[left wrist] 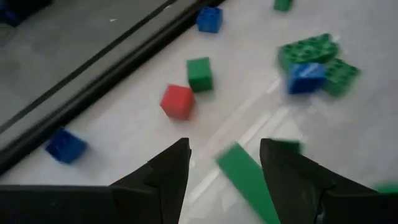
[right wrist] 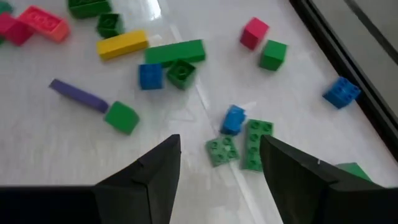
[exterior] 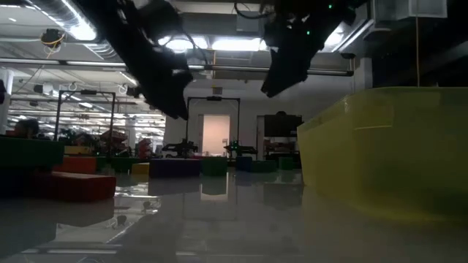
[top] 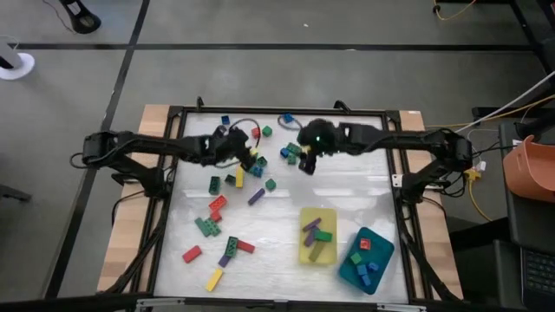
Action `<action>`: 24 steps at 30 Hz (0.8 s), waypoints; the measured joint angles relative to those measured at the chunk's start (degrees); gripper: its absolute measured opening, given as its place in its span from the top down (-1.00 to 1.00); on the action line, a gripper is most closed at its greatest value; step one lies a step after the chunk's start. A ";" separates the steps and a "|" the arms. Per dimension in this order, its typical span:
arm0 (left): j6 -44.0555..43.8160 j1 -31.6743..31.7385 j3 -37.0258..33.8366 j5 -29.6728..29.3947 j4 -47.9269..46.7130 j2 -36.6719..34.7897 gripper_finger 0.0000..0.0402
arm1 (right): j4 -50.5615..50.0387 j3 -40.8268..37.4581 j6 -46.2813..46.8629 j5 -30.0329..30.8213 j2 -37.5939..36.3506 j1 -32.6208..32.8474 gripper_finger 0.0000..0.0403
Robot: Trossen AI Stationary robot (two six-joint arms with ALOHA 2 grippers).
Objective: Sort blocks by size
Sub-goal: Put the small orange block into the blue bin
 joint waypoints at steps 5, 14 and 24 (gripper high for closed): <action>9.25 8.67 0.02 8.89 8.48 4.56 0.08 | -0.07 0.00 0.01 -3.17 0.00 -3.93 -0.08; 17.85 18.83 0.04 22.28 17.07 11.47 0.08 | -0.11 0.00 -0.04 -3.29 0.00 -4.56 -0.08; 21.31 20.83 0.04 26.73 22.31 19.09 0.08 | -0.06 0.00 -1.90 -3.29 0.00 -4.53 -0.08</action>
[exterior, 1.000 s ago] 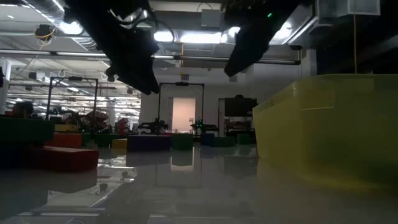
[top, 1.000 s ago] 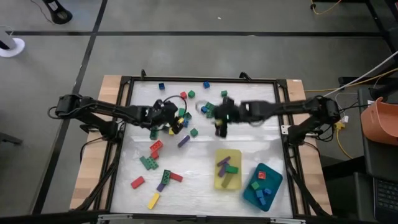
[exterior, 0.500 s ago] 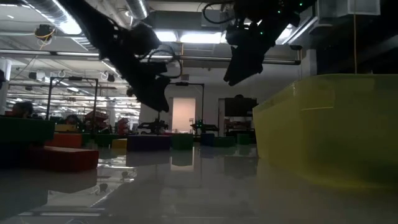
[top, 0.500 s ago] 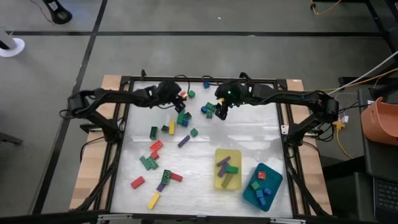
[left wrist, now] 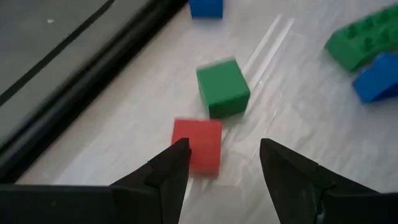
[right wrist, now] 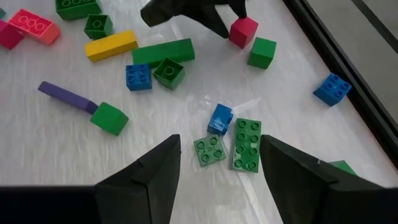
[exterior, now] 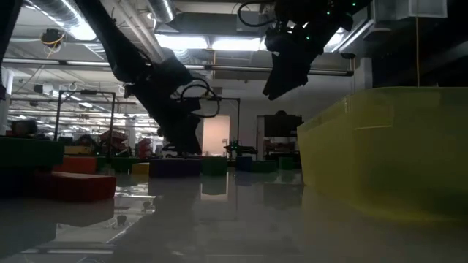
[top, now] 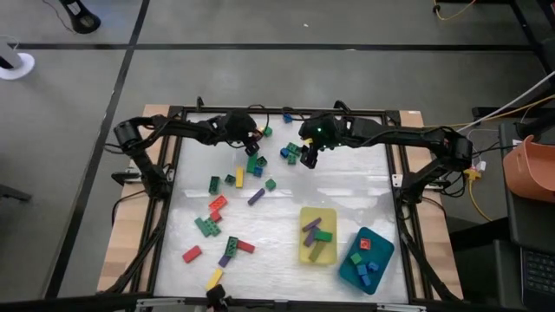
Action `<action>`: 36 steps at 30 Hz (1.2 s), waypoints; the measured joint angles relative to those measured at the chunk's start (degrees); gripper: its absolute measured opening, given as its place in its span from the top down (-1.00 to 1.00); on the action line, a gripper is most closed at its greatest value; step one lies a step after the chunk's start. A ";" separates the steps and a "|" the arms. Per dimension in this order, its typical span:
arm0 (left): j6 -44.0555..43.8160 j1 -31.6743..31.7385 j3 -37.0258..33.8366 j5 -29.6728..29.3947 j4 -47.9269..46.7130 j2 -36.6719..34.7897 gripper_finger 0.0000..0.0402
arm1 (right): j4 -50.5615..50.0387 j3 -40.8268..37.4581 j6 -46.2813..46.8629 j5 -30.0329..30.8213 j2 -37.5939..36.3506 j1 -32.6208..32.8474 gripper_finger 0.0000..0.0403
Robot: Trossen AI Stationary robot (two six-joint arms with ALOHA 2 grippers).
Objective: Sort blocks by size
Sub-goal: Put the small orange block into the blue bin
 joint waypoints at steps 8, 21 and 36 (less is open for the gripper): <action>1.19 0.62 0.00 -0.50 3.49 2.06 0.08 | 0.02 0.00 -0.11 0.00 0.00 0.00 -0.08; 2.82 0.97 0.00 -0.66 6.50 1.47 0.08 | 0.02 0.00 -1.77 0.00 0.00 0.00 -0.08; 2.20 4.78 0.13 3.55 7.71 4.46 0.08 | -0.02 0.00 -2.78 0.00 0.01 0.00 -0.08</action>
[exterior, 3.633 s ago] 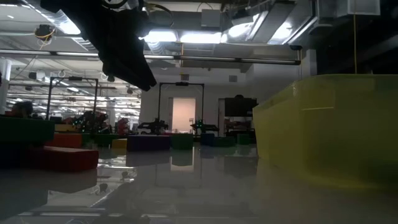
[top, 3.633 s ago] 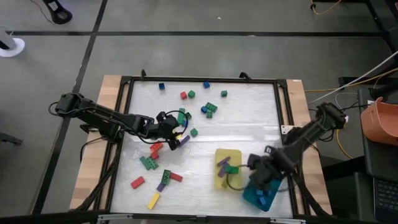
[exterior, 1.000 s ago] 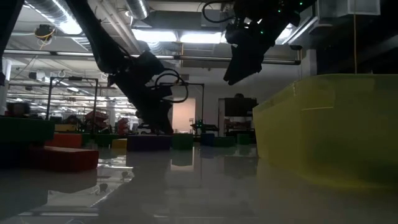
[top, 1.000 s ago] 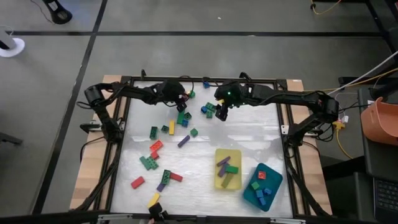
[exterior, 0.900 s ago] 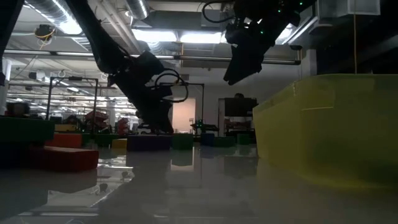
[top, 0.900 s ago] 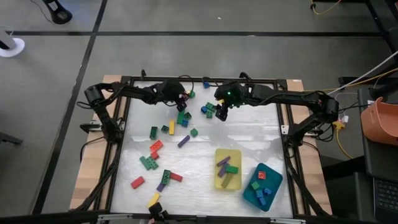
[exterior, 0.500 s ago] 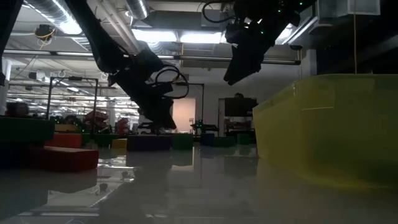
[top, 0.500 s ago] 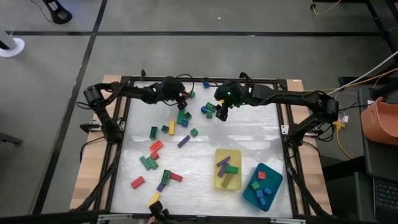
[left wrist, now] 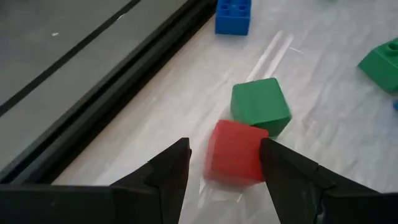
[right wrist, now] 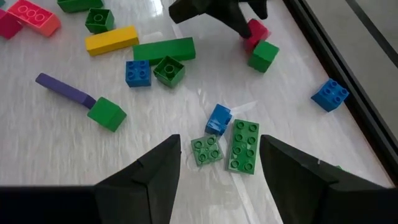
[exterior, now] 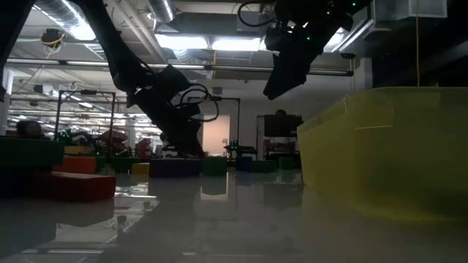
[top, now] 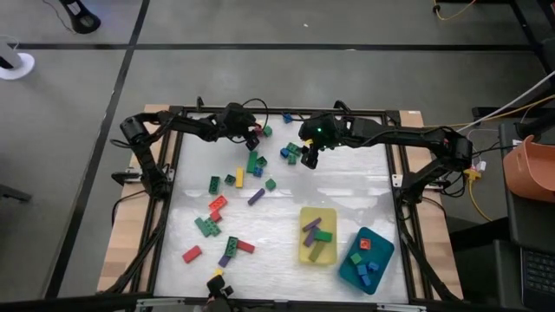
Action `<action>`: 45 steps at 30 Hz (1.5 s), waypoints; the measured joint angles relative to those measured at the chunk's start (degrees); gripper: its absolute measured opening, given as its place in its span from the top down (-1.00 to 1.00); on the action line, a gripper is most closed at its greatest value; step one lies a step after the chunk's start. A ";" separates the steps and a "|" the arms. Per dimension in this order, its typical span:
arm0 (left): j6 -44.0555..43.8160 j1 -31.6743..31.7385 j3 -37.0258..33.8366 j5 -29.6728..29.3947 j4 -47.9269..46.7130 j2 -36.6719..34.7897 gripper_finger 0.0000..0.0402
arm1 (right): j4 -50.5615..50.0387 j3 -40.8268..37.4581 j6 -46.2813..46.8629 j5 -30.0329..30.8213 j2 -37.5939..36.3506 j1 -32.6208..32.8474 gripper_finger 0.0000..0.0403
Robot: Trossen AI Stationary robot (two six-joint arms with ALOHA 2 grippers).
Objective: Sort blocks by size
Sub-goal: Put the small orange block into the blue bin
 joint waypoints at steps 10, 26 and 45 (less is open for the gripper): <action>1.40 -0.08 -0.09 0.17 1.03 1.12 0.08 | 0.02 0.00 -0.01 0.00 0.01 0.00 -0.08; 7.12 -2.51 -0.11 5.58 0.21 1.12 0.08 | 0.00 0.00 0.00 -0.02 0.01 0.00 -0.08; 13.54 -12.87 -0.11 6.75 -1.07 1.12 0.08 | -0.02 0.00 0.02 -0.02 0.01 0.00 -0.08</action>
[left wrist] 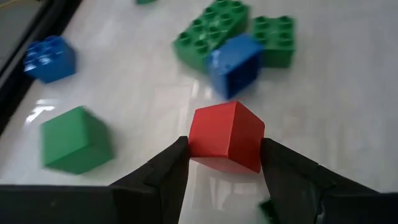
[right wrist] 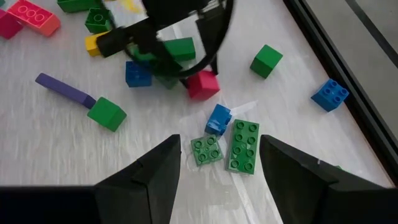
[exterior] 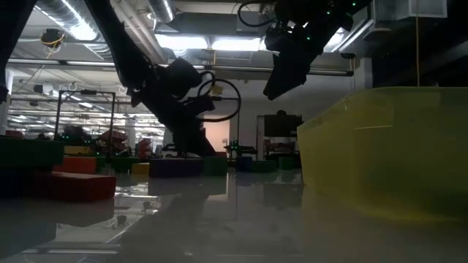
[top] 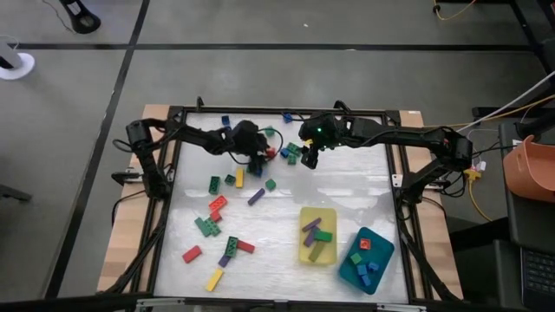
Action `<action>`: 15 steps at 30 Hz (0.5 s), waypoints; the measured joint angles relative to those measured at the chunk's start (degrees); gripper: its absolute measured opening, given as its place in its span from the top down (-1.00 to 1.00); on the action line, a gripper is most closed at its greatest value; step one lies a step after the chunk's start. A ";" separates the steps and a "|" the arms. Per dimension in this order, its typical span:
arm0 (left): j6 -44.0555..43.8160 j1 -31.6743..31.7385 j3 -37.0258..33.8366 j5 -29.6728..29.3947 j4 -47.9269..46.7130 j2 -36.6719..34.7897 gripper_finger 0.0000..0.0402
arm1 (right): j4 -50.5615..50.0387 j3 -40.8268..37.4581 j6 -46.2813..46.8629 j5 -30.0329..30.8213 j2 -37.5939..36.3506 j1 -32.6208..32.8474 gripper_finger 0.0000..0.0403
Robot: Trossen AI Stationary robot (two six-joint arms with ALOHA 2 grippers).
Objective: Sort blocks by size
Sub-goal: Put the small orange block into the blue bin
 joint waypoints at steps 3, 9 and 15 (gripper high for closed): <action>-0.06 -1.38 0.00 0.02 0.49 0.00 0.08 | 0.00 0.00 0.00 0.00 0.00 0.00 -0.08; -6.14 -2.33 0.00 0.02 0.22 0.00 0.11 | 0.01 0.00 0.16 -0.97 0.00 0.00 -0.08; -12.80 -2.33 0.00 2.22 0.16 0.00 0.42 | 0.00 0.00 0.17 -8.01 0.00 0.02 -0.08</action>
